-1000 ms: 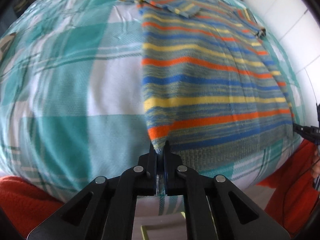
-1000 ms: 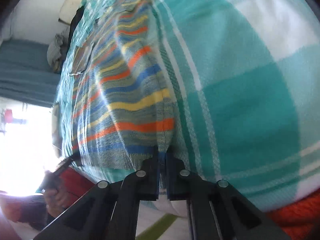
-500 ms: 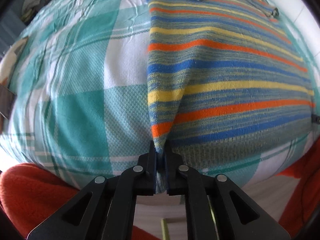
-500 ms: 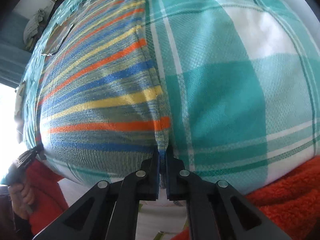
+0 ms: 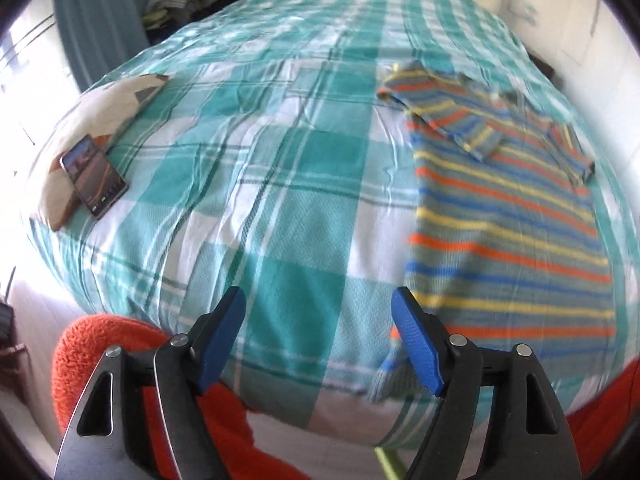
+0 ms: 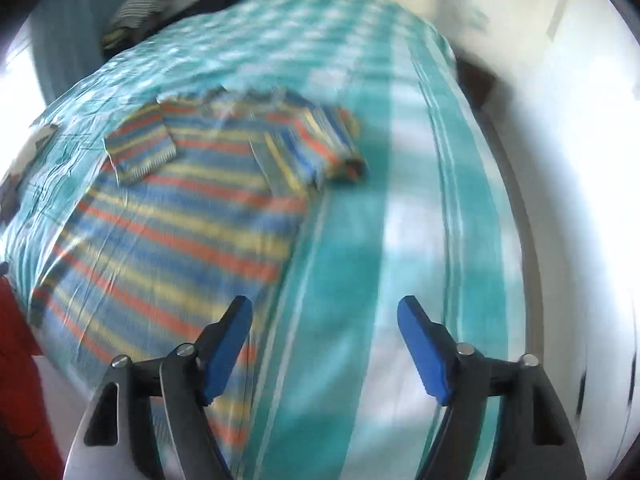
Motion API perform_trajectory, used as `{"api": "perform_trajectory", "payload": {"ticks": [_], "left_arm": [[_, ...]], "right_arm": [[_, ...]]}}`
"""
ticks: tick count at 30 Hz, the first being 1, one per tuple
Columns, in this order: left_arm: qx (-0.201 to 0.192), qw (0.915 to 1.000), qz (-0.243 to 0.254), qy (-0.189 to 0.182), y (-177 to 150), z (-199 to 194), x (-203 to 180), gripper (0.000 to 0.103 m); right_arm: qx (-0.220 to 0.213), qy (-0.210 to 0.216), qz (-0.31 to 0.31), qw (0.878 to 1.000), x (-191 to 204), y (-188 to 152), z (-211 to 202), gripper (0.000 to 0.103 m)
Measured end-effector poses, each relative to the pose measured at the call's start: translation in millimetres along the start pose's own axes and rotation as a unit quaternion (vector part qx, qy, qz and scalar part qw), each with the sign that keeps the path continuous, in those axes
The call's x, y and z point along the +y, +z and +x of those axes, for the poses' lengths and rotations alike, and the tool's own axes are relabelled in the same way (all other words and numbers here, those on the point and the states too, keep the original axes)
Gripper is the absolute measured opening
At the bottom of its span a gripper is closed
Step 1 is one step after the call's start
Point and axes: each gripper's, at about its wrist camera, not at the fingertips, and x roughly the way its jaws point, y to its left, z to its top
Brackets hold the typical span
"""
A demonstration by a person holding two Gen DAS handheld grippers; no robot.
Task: Fold small clothes
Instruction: 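Open both grippers, release the hem and lift away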
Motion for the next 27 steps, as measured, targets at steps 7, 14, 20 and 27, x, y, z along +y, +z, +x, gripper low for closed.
{"api": "perform_trajectory", "payload": {"ticks": [7,14,20,27], "left_arm": [[0.009,0.9981,0.017,0.059,-28.2,19.8,-6.4,0.078],[0.034,0.9980,-0.015,0.052,-30.3,32.8,7.1,0.078],[0.051,0.9976,-0.029,0.038,-30.5,45.1,5.4,0.078],[0.056,0.9976,-0.015,0.039,-35.6,46.7,-3.8,0.078]], "right_arm": [[-0.014,0.063,-0.063,0.996,47.2,102.8,129.7,0.070],[0.012,0.079,0.038,0.996,12.1,117.6,192.5,0.004],[-0.064,0.064,0.232,0.969,-149.3,83.0,111.2,0.004],[-0.025,0.065,0.405,0.912,-261.0,-13.7,115.3,0.004]]}}
